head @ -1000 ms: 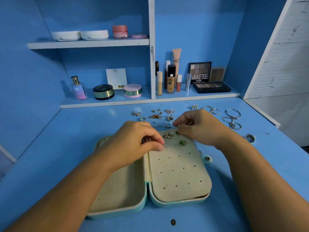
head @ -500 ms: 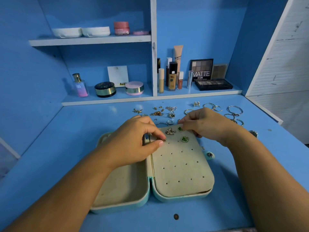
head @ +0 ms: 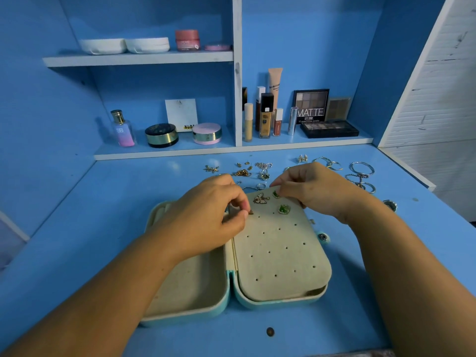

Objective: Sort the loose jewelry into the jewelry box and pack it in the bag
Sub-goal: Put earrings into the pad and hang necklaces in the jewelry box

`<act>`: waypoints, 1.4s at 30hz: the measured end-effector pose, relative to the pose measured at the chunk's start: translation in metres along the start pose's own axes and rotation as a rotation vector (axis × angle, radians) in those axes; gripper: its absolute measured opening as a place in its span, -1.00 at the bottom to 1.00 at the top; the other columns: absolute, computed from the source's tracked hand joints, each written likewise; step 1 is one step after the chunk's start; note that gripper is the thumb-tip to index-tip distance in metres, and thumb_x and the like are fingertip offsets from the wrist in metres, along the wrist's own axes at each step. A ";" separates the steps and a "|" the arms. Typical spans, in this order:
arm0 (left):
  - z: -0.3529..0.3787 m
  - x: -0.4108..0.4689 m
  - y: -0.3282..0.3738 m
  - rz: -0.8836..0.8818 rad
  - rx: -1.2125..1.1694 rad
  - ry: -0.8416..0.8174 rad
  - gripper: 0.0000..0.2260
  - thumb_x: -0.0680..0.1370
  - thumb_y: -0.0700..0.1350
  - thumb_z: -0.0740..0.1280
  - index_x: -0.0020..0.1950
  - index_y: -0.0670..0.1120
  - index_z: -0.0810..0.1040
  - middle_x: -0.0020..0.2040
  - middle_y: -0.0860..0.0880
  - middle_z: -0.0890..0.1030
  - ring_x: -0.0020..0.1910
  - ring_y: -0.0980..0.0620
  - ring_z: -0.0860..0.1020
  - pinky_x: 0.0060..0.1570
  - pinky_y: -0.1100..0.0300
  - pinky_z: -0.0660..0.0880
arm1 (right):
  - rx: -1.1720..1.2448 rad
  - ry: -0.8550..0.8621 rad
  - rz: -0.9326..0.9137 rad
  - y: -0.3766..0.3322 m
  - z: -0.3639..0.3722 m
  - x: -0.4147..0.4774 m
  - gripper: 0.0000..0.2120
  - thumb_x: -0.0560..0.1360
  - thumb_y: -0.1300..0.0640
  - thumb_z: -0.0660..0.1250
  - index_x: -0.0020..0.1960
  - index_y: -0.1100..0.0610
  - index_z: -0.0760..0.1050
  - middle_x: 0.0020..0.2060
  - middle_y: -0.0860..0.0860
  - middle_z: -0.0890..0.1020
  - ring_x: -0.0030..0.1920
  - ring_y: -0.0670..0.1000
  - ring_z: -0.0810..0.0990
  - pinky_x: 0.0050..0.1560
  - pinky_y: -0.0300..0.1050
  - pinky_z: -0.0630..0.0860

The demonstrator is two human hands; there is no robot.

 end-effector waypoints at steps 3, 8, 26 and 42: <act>-0.003 0.000 0.000 0.001 -0.119 0.024 -0.91 0.56 -0.06 0.32 -0.09 0.14 0.50 -0.10 0.19 0.47 -0.16 0.32 0.46 -0.25 0.42 0.32 | 0.028 0.010 -0.016 -0.004 -0.001 -0.002 -0.88 0.49 0.18 0.33 -0.06 0.17 0.64 -0.26 -0.07 0.69 -0.21 0.02 0.56 -0.10 -0.04 0.50; -0.007 -0.002 0.003 -0.043 -0.443 0.011 -0.90 0.57 -0.13 0.33 -0.07 0.08 0.56 -0.07 0.14 0.64 -0.39 0.26 0.43 -0.29 0.14 0.46 | 0.018 -0.001 -0.026 -0.005 0.002 -0.003 -0.89 0.48 0.15 0.33 -0.08 0.06 0.64 -0.10 0.27 0.64 -0.25 0.07 0.49 -0.16 -0.06 0.43; 0.010 0.016 0.018 0.053 -0.197 -0.121 -0.85 0.57 -0.12 0.35 -0.12 0.14 0.55 -0.22 0.15 0.58 -0.24 0.22 0.49 -0.28 0.43 0.38 | -0.024 0.011 -0.101 -0.011 -0.001 -0.003 -0.89 0.48 0.16 0.36 -0.05 0.01 0.63 -0.13 0.26 0.64 -0.28 0.02 0.46 -0.20 -0.12 0.39; 0.015 0.032 0.019 -0.159 -0.204 -0.265 -0.92 0.55 -0.05 0.37 -0.10 0.02 0.65 -0.22 0.01 0.68 -0.26 0.15 0.60 -0.14 0.18 0.58 | -0.005 0.019 -0.113 -0.009 -0.003 -0.002 -0.86 0.49 0.11 0.38 0.03 0.03 0.64 -0.15 0.00 0.68 -0.17 -0.07 0.60 -0.16 -0.29 0.49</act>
Point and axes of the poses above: each hand's wrist, its own x-axis towards the middle knuckle, its own z-axis out of the palm, y = z × x, the point moved 8 cm from there along x, towards the middle knuckle
